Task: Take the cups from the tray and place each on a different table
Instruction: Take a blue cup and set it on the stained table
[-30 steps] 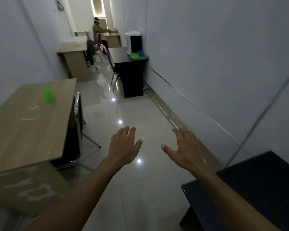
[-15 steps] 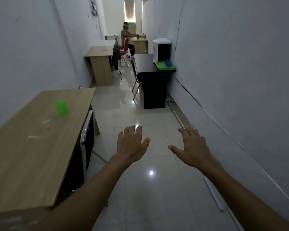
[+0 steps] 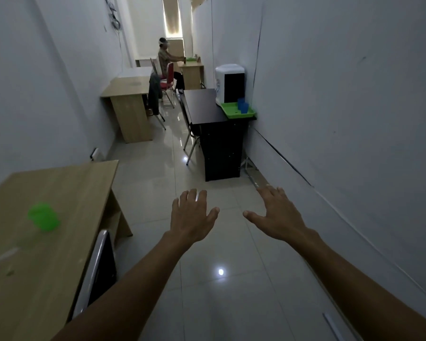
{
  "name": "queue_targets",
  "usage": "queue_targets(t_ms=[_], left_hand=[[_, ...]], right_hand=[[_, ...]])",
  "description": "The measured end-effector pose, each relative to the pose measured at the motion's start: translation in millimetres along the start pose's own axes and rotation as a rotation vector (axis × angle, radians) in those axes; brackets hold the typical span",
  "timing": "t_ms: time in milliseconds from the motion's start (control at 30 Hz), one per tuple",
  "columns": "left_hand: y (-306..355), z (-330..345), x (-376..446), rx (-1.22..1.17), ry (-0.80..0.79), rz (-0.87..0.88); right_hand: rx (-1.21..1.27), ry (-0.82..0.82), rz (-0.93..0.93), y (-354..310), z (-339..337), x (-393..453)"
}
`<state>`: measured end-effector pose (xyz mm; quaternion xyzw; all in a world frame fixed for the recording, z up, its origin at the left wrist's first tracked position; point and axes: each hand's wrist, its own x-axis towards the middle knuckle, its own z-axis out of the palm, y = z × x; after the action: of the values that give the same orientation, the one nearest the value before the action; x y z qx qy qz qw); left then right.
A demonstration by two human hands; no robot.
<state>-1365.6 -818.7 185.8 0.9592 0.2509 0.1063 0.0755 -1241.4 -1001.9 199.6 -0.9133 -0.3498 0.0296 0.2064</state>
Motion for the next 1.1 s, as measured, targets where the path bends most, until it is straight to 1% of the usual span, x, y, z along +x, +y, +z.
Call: queue_targets(t_ms=[167, 400, 600, 767, 933, 1100], left_hand=[[-17.1, 24.1, 112.8, -0.001, -0.001, 0.025], [-27.8, 48.2, 294.8, -0.028, 0.033, 0.048], [-40.0, 58.7, 440.7, -0.05, 0.037, 0.019], [-59.0, 81.7, 544.6, -0.073, 0.017, 0.005], [-82.1, 103.3, 654.0, -0.087, 0.038, 0.034], [-105.8, 113.9, 769.8, -0.103, 0.027, 0.066]], right_hand=[[0.011, 0.031, 0.011, 13.9, 10.8, 112.4], [0.02, 0.036, -0.007, 48.0, 14.6, 296.3], [0.038, 0.026, -0.001, 64.3, 7.9, 449.8], [0.045, 0.002, 0.003, 75.1, 19.5, 556.4], [0.005, 0.03, 0.001, 85.0, 37.9, 660.6], [0.003, 0.028, 0.06, 85.2, 47.3, 767.3]])
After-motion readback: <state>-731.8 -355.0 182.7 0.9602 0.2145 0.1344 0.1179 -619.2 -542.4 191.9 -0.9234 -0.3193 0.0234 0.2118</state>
